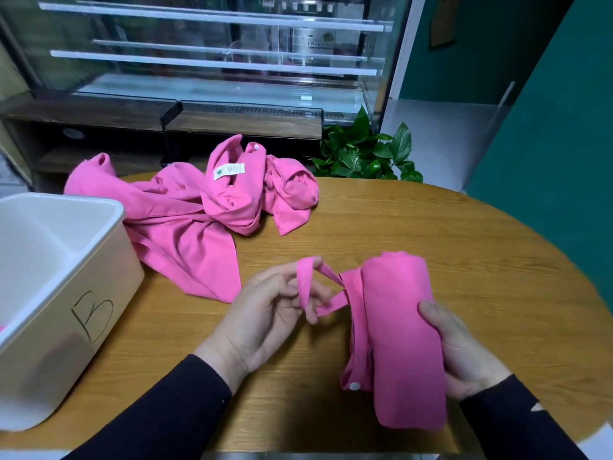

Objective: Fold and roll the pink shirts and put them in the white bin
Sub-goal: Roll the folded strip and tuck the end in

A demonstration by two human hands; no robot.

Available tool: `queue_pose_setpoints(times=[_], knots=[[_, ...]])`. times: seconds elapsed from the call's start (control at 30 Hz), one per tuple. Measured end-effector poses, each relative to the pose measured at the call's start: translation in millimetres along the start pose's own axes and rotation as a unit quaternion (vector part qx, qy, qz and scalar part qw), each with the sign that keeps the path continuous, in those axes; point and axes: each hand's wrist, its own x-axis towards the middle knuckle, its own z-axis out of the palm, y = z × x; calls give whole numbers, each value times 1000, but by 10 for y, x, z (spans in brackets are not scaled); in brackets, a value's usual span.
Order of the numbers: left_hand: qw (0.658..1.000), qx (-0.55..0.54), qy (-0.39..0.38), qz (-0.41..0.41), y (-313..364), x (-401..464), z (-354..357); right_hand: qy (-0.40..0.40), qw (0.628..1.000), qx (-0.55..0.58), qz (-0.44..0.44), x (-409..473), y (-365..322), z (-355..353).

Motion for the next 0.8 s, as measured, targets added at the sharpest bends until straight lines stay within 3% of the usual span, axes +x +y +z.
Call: queue_pose_setpoints(times=[0.1,0.23,0.37,0.4,0.47,0.5,0.57,0.6,0.63,0.67,0.7,0.73,0.8], knots=[[999,-22,37,-7,-33,14,23,-84,996,-2,-2,19,27,-73],[998,47,11,-41,-44,13,64,-83,992,47,-79,33,82,-165],[991,107,-24,-74,-79,9,6,-117,991,61,-31,0,182,-279],[989,114,-31,-83,-82,7,0,-128,991,46,-18,-79,136,-198],[981,162,-63,-90,-76,6,0,-61,998,16,7,-48,169,-330],[972,199,-86,-86,-67,2,14,-106,994,-22,4,-60,157,-599],[954,265,-122,-73,-48,-10,50,-131,972,-186,65,661,358,-1445],[947,286,-131,-64,-39,-17,60,-89,958,-254,98,907,444,-1679],[944,298,-133,-58,-31,-21,68,-86,949,-268,145,933,413,-1652],[943,300,-131,-55,-27,-28,75,-124,947,-194,222,728,350,-1429],[946,293,-124,-58,-26,-32,77,-188,935,-174,245,321,220,-1026],[949,284,-117,-66,-22,-35,80,-236,931,-160,228,45,87,-573],[938,319,-118,-69,7,-37,105,-260,932,-210,141,160,-14,-234]])
